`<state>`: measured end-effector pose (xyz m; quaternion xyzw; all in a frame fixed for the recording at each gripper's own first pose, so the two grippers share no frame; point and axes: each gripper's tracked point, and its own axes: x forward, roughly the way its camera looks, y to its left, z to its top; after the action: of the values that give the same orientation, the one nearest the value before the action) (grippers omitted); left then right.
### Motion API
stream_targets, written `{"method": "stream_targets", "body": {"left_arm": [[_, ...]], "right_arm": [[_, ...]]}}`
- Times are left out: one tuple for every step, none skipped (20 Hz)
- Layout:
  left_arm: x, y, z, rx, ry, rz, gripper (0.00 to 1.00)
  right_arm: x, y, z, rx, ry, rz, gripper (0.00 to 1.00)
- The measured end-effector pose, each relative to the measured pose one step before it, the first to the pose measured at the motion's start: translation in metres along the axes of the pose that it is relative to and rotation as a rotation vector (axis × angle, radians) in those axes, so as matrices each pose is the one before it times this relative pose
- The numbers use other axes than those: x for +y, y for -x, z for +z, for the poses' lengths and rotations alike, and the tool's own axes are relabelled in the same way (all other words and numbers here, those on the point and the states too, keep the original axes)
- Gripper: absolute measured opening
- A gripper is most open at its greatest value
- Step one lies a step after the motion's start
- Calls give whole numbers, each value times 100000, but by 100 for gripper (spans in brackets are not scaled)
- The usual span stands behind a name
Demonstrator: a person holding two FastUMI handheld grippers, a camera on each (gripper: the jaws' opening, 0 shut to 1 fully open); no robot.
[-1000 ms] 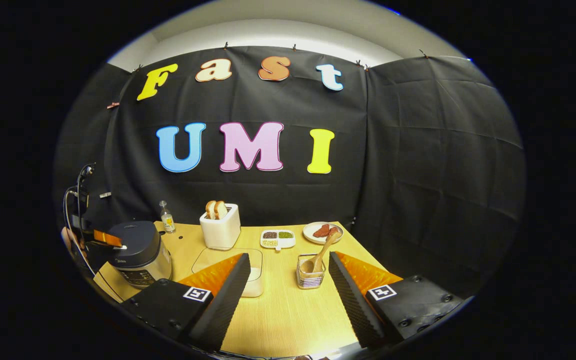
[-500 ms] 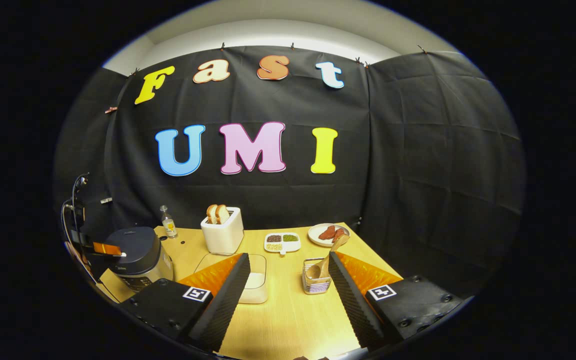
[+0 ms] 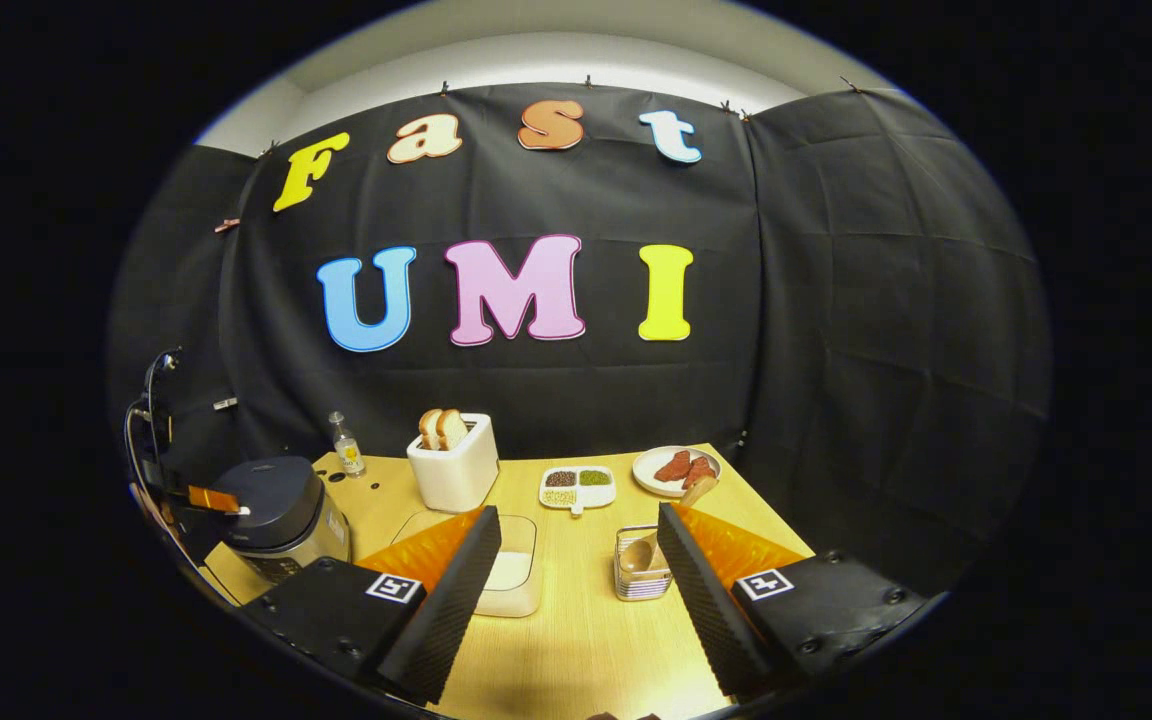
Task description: Close the left gripper, press the button to open the rice cooker; take a wooden spoon from the chopstick holder with the right hand, scoop a spoonful of rice and pour it into the rice cooker, then put the wooden spoon back into the chopstick holder.
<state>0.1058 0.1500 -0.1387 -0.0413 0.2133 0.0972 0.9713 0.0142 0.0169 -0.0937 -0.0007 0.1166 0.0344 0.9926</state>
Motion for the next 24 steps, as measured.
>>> {"method": "stream_targets", "body": {"left_arm": [[-207,727,2427,-6808,-2586,1483,7],[84,1060,2395,-7127,-2146,1777,7],[160,919,2722,-6597,-1092,1991,8],[90,818,2541,-6382,-138,1449,8],[-76,700,2241,-4776,505,629,8],[-477,265,1248,-2129,-912,-1074,8],[-392,1113,793,-1305,-2092,-613,9],[-207,755,58,-1122,-1174,170,9],[-410,750,144,-180,106,-409,10],[-873,608,-54,-218,402,-1774,11],[-707,767,-235,-144,-337,-1208,17],[-403,503,-505,-119,-1065,-377,20],[-445,468,-244,-438,-316,-572,26],[-619,478,-518,574,1058,-972,29],[-588,312,-607,1627,1782,-972,44],[-71,280,-710,1151,1822,652,57],[-33,264,-381,362,1494,871,69],[70,391,-254,-28,1015,1228,82],[-32,432,-384,-233,1072,625,94],[-38,524,-282,-146,774,691,98],[8,468,-185,-294,325,452,98],[36,395,-283,-245,-17,888,98],[157,335,-213,83,103,1193,97],[93,295,-464,550,431,1190,97]], "right_arm": [[285,-301,-366,1402,132,1236,98],[71,-385,-241,737,32,773,98],[-25,-272,116,-85,427,625,98],[-33,-360,107,-46,484,646,98],[-104,-295,203,-529,568,355,98],[-141,-458,325,-770,322,114,98],[-135,-490,252,-704,-127,348,98],[-42,-402,366,-733,-327,358,98],[-25,-512,237,-450,-294,253,98],[-174,-279,146,-96,-412,94,98],[-186,-360,21,-31,-825,414,98],[54,-348,32,483,-882,824,98],[47,-374,14,360,-248,858,98],[-257,-490,-93,515,618,315,98],[-368,-452,14,637,975,-254,98],[-458,-526,-36,330,465,-179,98],[-509,-296,98,-245,-559,-119,98],[-509,-406,82,-226,-1019,-390,98],[-456,-558,-187,862,-1008,-517,98],[-520,-484,-237,1119,-931,-486,98],[-579,-618,-227,1116,-878,-731,98],[-833,-580,-163,1127,-935,-911,98],[-574,-554,-320,1150,-596,-601,98],[-780,-922,-491,2015,-656,-726,98]]}}
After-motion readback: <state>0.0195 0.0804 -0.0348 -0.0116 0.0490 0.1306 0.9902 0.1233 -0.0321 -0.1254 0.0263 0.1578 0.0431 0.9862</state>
